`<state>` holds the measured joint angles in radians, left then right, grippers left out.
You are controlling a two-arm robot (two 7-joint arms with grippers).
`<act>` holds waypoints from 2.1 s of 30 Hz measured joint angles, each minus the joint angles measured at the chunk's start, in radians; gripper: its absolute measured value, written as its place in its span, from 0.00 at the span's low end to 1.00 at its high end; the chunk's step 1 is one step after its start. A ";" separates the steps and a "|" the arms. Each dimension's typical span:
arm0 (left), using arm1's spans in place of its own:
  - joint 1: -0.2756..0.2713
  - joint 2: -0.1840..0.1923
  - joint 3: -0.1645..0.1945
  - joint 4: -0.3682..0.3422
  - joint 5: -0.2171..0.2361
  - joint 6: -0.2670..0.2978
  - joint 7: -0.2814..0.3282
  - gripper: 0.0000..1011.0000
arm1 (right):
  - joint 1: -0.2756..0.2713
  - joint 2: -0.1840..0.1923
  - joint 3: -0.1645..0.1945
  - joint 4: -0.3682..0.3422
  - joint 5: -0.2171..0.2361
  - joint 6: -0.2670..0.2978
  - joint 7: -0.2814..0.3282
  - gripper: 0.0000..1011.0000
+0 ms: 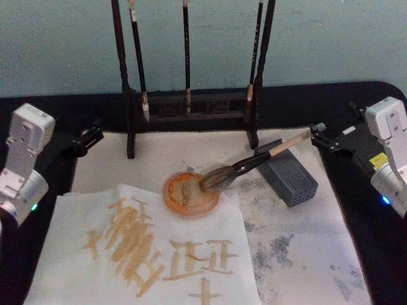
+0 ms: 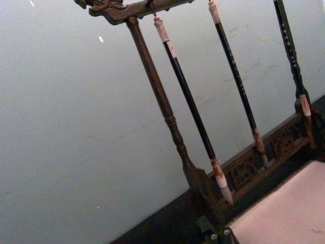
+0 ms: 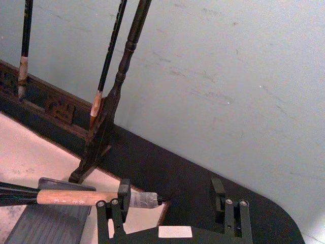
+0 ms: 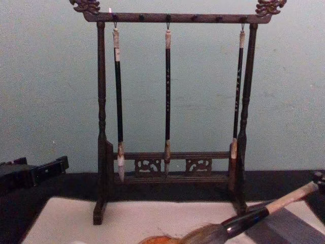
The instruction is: Pick up the brush from the inkstone, write on the paper, then place the brush back to its original position.
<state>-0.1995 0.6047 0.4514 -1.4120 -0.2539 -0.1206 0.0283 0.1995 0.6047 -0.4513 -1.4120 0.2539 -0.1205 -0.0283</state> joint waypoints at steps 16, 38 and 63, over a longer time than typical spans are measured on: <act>0.000 0.000 0.000 0.000 0.000 0.000 0.000 0.99 | 0.000 0.000 0.000 0.000 0.000 0.000 0.000 1.00; 0.000 0.000 0.000 0.000 0.000 0.000 0.000 0.99 | 0.000 0.000 0.000 0.000 0.000 0.000 0.000 1.00; 0.000 0.000 0.000 0.000 0.000 0.000 0.000 0.99 | -0.068 0.004 0.095 -0.103 0.149 0.076 0.082 1.00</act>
<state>-0.1995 0.6047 0.4514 -1.4120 -0.2539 -0.1206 0.0282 0.1317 0.6090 -0.3563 -1.5153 0.4025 -0.0442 0.0534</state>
